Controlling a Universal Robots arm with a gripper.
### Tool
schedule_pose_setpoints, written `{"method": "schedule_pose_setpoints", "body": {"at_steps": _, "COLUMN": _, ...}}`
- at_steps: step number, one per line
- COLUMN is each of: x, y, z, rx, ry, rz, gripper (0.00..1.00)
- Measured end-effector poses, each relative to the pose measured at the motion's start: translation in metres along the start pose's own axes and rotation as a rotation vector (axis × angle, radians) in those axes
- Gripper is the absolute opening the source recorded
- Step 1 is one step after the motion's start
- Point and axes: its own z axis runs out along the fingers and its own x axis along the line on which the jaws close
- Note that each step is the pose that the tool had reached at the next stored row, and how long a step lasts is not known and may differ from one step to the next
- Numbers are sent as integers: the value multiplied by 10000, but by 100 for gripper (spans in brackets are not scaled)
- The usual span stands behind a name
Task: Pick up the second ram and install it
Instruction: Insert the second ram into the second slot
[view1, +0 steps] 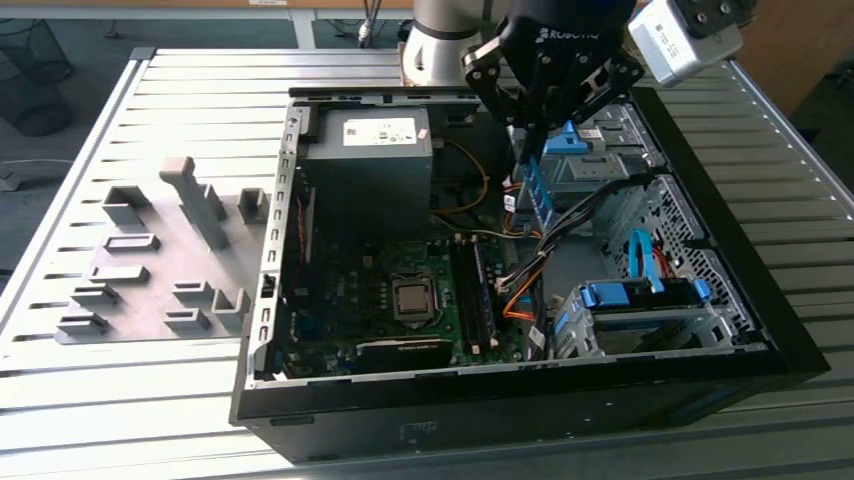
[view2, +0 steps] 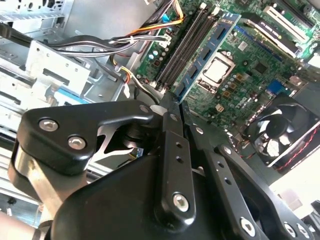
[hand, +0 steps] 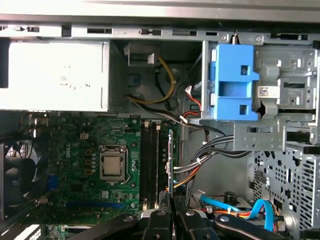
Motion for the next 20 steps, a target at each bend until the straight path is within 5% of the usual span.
{"method": "schedule_pose_setpoints", "body": {"at_steps": 4, "x": 8, "y": -6, "z": 28, "rx": 0, "ry": 52, "rz": -100, "gripper": 14}}
{"method": "schedule_pose_setpoints", "body": {"at_steps": 20, "x": 39, "y": -7, "z": 43, "rx": -3, "ry": 53, "rz": -99, "gripper": 14}}
